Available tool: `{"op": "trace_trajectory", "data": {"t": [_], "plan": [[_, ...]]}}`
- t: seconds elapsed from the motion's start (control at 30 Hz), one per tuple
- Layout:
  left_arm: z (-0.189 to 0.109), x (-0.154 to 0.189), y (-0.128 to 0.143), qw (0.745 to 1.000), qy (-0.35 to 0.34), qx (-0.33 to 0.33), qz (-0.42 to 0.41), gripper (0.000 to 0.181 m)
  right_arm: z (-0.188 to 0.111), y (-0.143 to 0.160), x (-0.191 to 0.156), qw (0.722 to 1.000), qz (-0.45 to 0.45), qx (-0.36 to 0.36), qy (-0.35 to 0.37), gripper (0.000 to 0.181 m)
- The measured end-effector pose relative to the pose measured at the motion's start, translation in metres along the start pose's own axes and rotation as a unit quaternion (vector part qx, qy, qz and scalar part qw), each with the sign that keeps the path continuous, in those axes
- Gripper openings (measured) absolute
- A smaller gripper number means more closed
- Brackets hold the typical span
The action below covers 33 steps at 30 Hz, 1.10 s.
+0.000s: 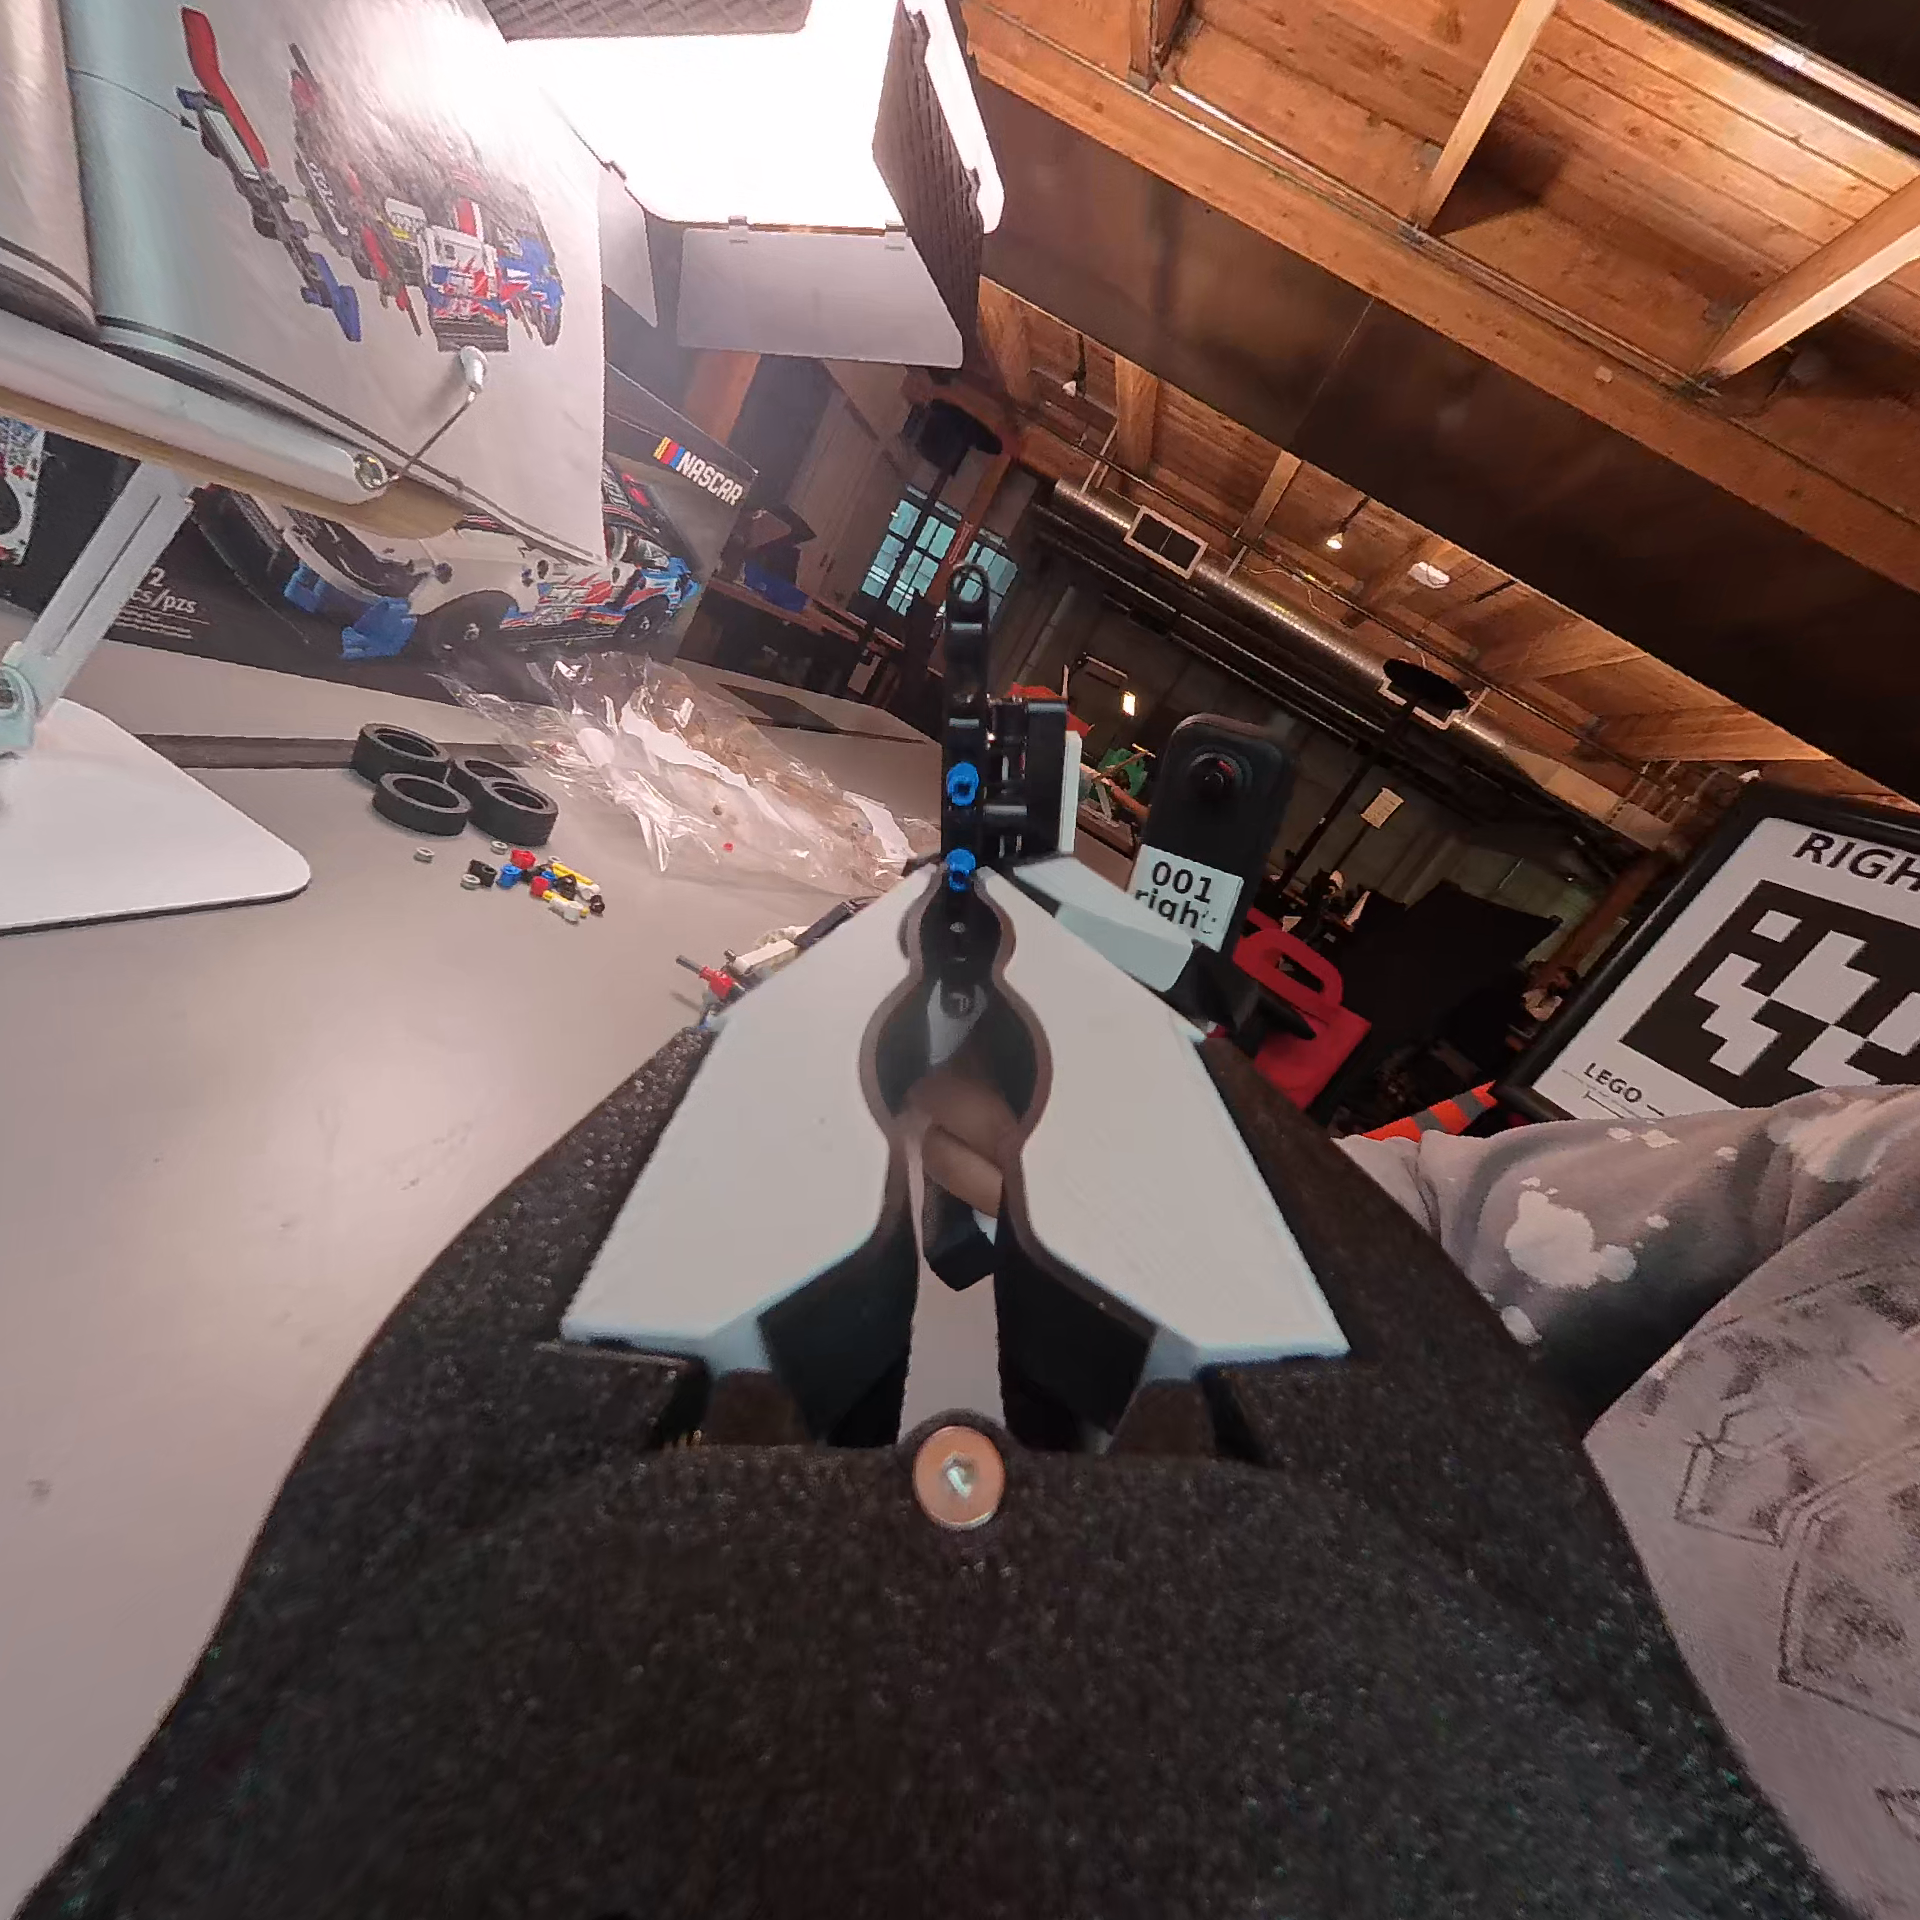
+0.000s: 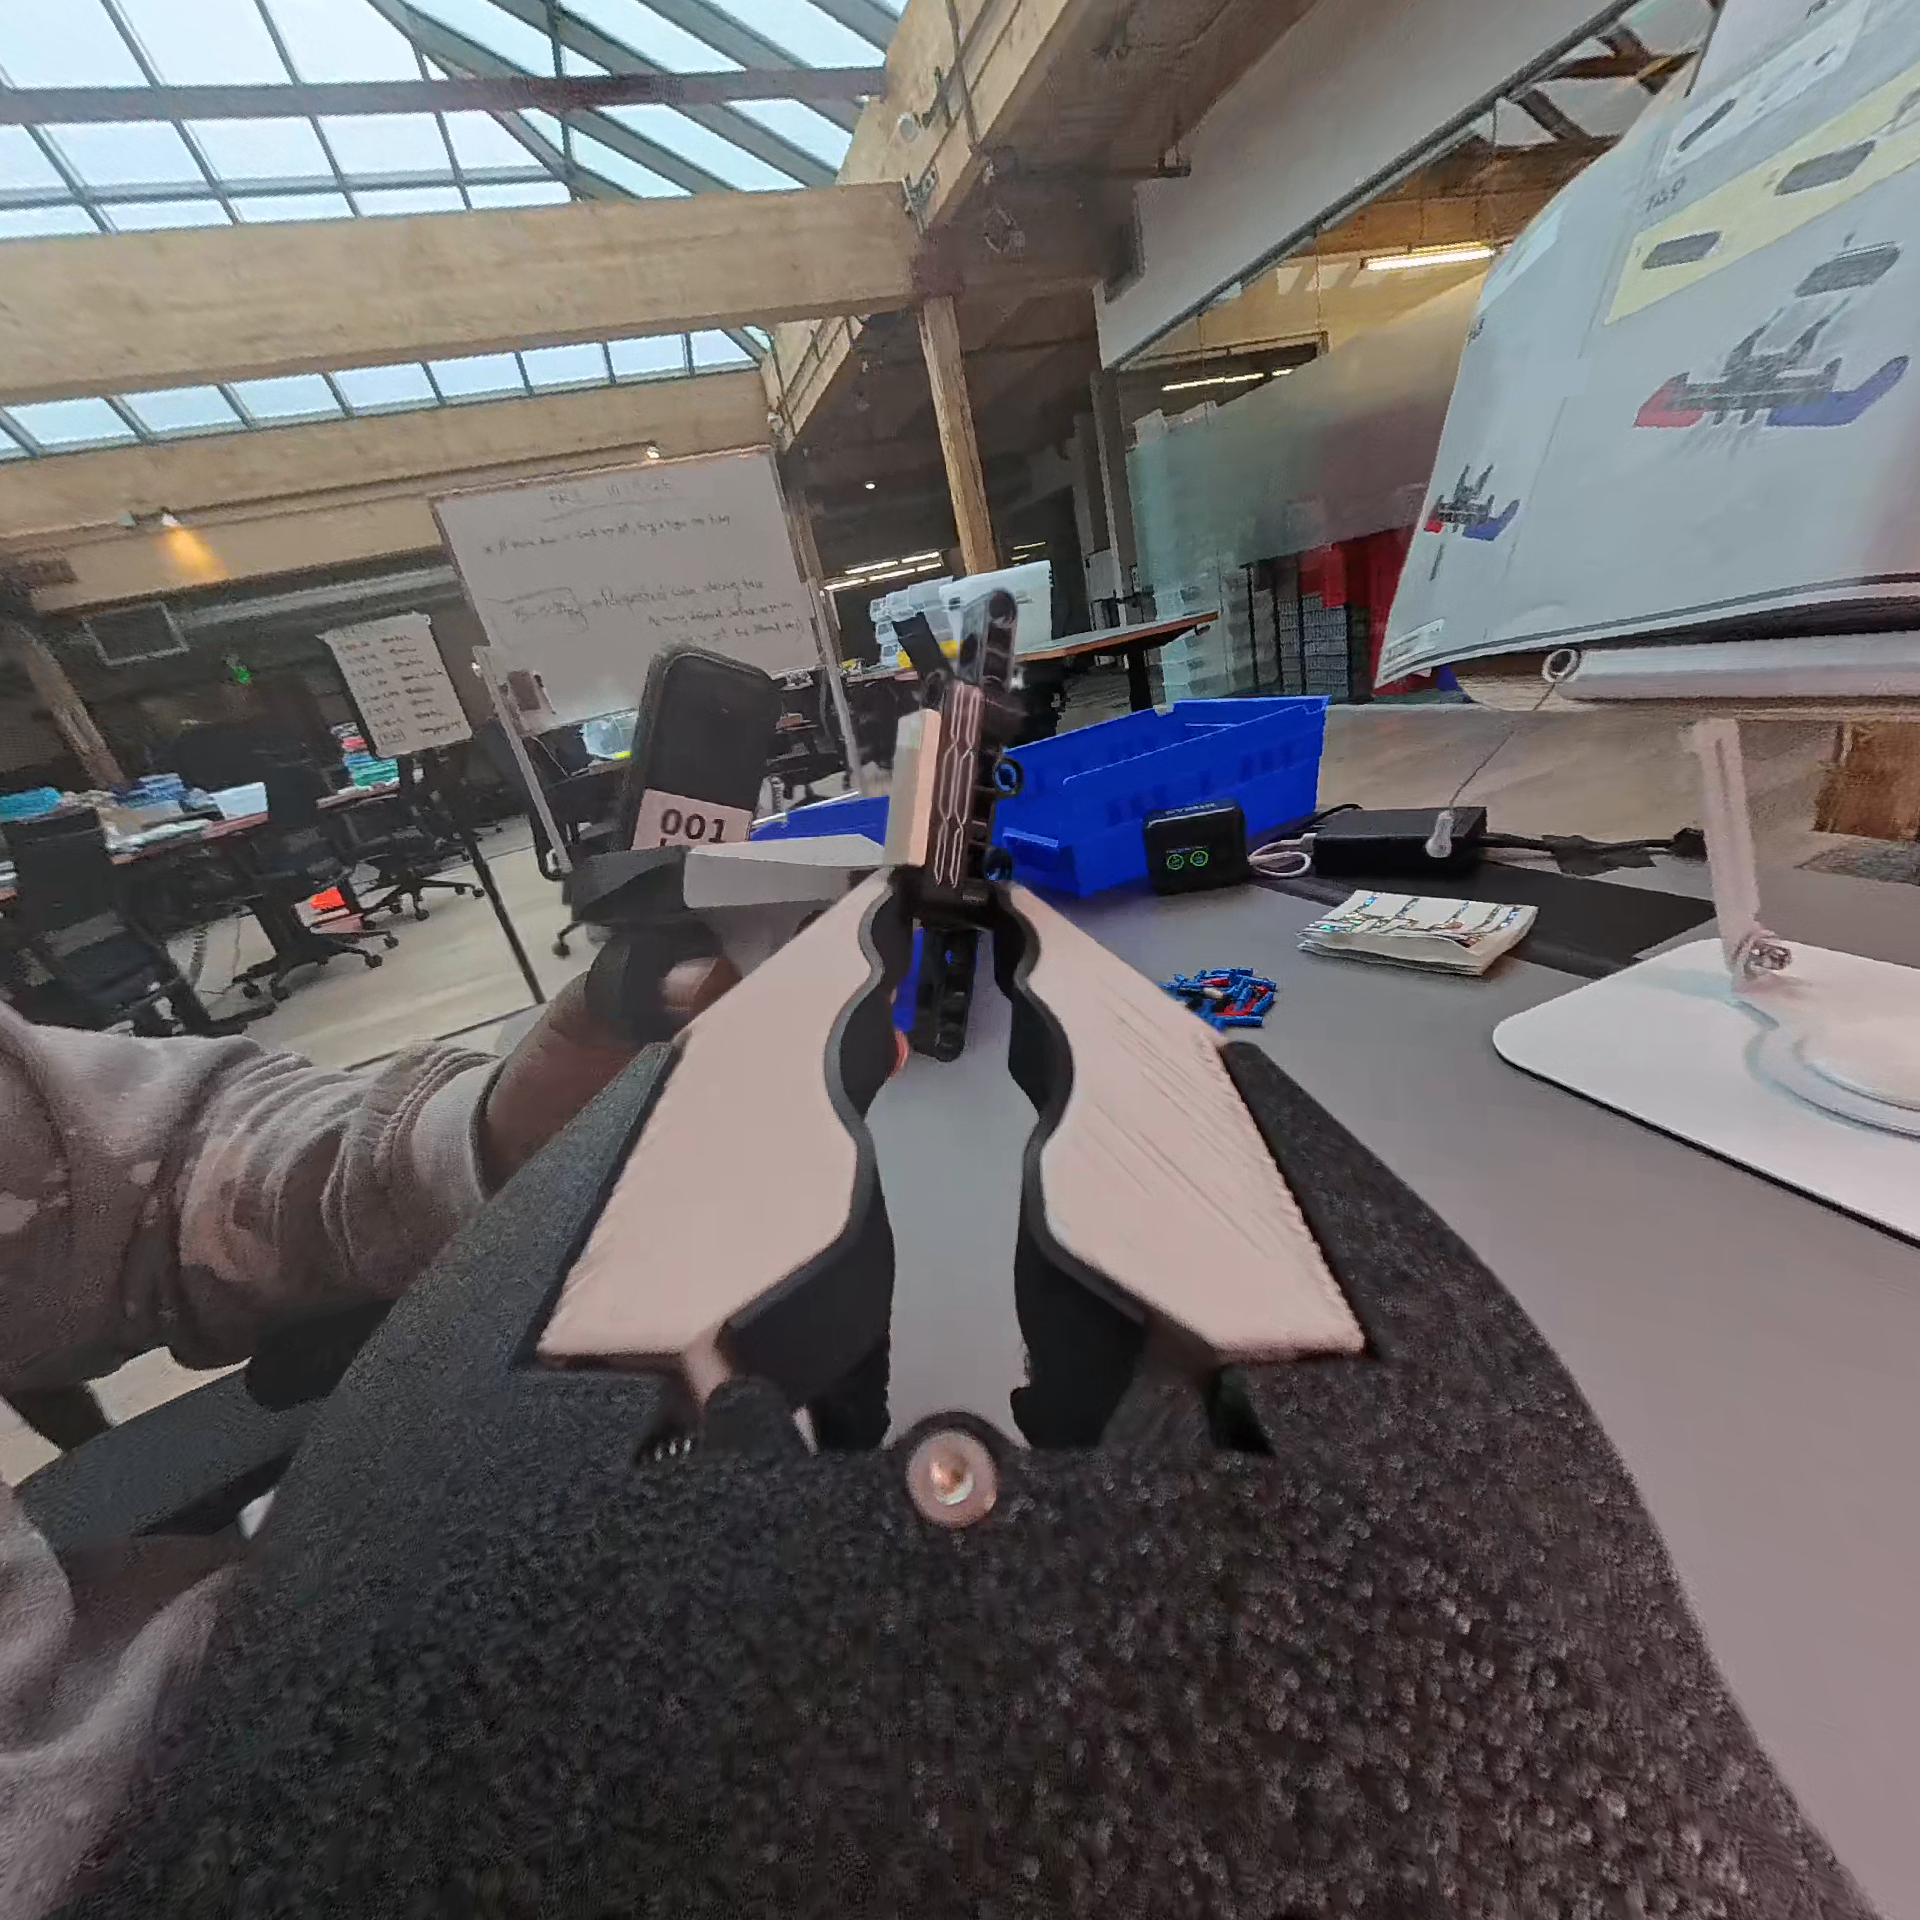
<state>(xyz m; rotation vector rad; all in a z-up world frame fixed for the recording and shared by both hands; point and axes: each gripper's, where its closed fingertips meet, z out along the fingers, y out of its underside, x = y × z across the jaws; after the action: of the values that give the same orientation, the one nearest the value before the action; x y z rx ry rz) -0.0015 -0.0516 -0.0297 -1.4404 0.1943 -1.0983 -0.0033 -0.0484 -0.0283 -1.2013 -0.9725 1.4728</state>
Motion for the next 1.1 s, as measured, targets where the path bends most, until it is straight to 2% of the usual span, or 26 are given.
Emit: {"op": "trace_trajectory", "data": {"t": [0.07, 0.1, 0.13, 0.2, 0.3, 0.37, 0.47, 0.57, 0.63, 0.83, 0.87, 0.93, 0.97, 1.03, 1.1], "plan": [[-0.018, -0.017, -0.023, 0.998, -0.026, 0.051, -0.014, 0.0, -0.027, -0.033, 0.042, 0.994, 0.031, 0.075, 0.079, 0.013], [-0.031, -0.027, -0.034, 0.997, -0.037, 0.066, -0.019, 0.0, -0.038, -0.041, 0.049, 0.993, 0.023, 0.083, 0.086, 0.013], [-0.034, -0.031, -0.03, 0.998, -0.043, 0.048, -0.005, 0.0, -0.035, -0.031, 0.039, 0.995, -0.012, 0.054, 0.08, 0.015], [-0.021, -0.027, -0.015, 0.999, -0.038, 0.014, 0.011, 0.001, -0.017, -0.006, 0.015, 0.998, -0.04, 0.018, 0.042, 0.016], [-0.011, -0.047, -0.004, 0.992, -0.087, -0.052, 0.074, 0.002, -0.012, -0.009, 0.024, 0.998, -0.043, 0.001, 0.034, 0.016], [-0.028, -0.081, -0.007, 0.97, -0.17, -0.091, 0.145, 0.002, -0.017, -0.004, 0.029, 0.999, -0.04, -0.011, 0.027, 0.016], [-0.055, -0.119, -0.006, 0.939, -0.246, -0.149, 0.187, 0.003, -0.022, 0.009, 0.029, 1.0, -0.006, -0.021, 0.007, 0.016], [-0.09, -0.166, 0.002, 0.874, -0.345, -0.229, 0.254, 0.003, -0.022, 0.014, 0.03, 1.0, 0.006, -0.029, -0.003, 0.017], [-0.109, -0.188, 0.005, 0.836, -0.384, -0.266, 0.288, 0.004, -0.022, 0.016, 0.031, 0.999, 0.014, -0.03, -0.005, 0.017], [-0.135, -0.221, 0.024, 0.805, -0.429, -0.327, 0.249, 0.005, -0.022, 0.025, 0.034, 0.999, 0.027, -0.047, -0.006, 0.017], [-0.138, -0.223, 0.026, 0.802, -0.434, -0.331, 0.243, 0.009, -0.022, 0.026, 0.034, 0.998, 0.03, -0.048, -0.008, 0.017], [-0.135, -0.221, 0.024, 0.81, -0.43, -0.32, 0.236, 0.023, -0.021, 0.028, 0.031, 0.998, 0.034, -0.051, -0.015, 0.017], [-0.126, -0.213, 0.02, 0.826, -0.413, -0.302, 0.238, 0.03, -0.021, 0.029, 0.03, 0.998, 0.035, -0.051, -0.016, 0.017], [-0.093, -0.176, 0.012, 0.883, -0.327, -0.245, 0.232, 0.037, -0.02, 0.03, 0.028, 0.998, 0.032, -0.052, -0.02, 0.017], [-0.052, -0.112, 0.01, 0.951, -0.175, -0.178, 0.183, 0.035, -0.018, 0.032, 0.027, 0.998, 0.028, -0.055, -0.02, 0.017]]}}
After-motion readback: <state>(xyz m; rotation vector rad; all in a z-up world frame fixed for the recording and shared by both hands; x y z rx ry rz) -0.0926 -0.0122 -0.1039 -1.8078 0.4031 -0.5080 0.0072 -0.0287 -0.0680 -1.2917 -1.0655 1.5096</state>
